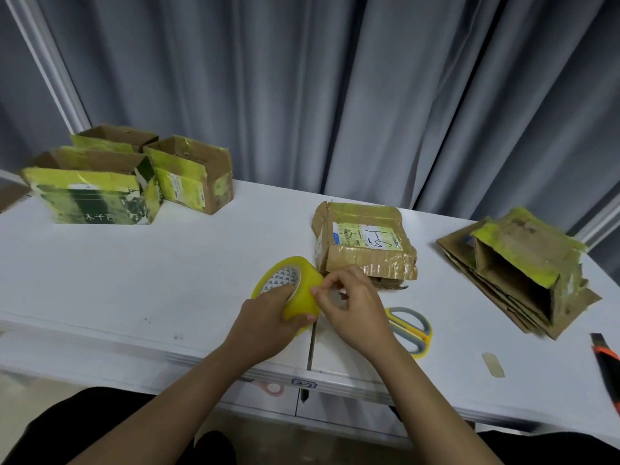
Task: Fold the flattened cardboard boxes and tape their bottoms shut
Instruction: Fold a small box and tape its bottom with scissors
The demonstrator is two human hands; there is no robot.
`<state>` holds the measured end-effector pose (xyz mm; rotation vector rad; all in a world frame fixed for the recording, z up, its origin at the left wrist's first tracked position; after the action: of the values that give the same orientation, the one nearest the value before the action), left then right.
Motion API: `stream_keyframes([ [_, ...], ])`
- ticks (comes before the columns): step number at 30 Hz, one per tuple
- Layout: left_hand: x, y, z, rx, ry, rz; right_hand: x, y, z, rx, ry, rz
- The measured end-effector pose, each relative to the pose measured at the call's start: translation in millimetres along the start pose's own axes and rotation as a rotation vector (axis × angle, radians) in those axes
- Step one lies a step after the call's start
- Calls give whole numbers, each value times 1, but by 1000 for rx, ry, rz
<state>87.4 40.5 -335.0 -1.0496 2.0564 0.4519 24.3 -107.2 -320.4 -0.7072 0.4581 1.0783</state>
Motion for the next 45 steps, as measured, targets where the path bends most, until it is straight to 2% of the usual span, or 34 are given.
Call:
stream_keyframes([
  [6, -1, 0, 0, -26, -24, 3, 1, -2, -2, -22, -17, -23],
  [14, -3, 1, -4, -27, 37, -32, 9, -1, -6, 53, -144, -45],
  [16, -3, 3, -3, 4, 63, 15, 10, -4, -10, 88, -164, -87],
  [18, -2, 6, -3, 61, 145, 145, 13, -6, -12, 119, -164, -129],
  [20, -1, 9, -6, 111, 124, 232, 15, -11, -14, 146, -128, -129],
  [23, -4, 7, -7, 164, 53, 129, 8, -12, -9, 65, -50, -135],
  [26, -15, 1, -4, 139, 140, -6, -11, 2, 4, -137, 31, -265],
  [31, -17, -6, 2, 20, 337, -18, -29, 5, 12, -226, 136, -270],
  [33, -21, -4, -4, 88, 212, -129, -30, 2, 17, -309, 208, -258],
  [36, -32, -6, -25, 324, -174, -303, -28, -2, 31, -411, 267, -225],
  [38, -40, -10, -37, 384, -248, -334, -27, -3, 36, -442, 285, -201],
  [41, -50, -10, -44, 378, -239, -319, -28, -3, 36, -372, 207, -181],
  [45, -54, -3, -56, 413, -258, -366, -15, 23, 27, -98, -156, -111],
])
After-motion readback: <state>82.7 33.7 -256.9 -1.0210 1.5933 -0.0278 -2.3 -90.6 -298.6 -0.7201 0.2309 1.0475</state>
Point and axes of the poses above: each hand's wrist, its own y-axis away from the middle knuckle, its own x-axis out of the palm, z = x × y, the point moved 2 cm from there along -y, towards the middle knuckle, and after that the axes turned 3 degrees about z, right-handed, at the moved point
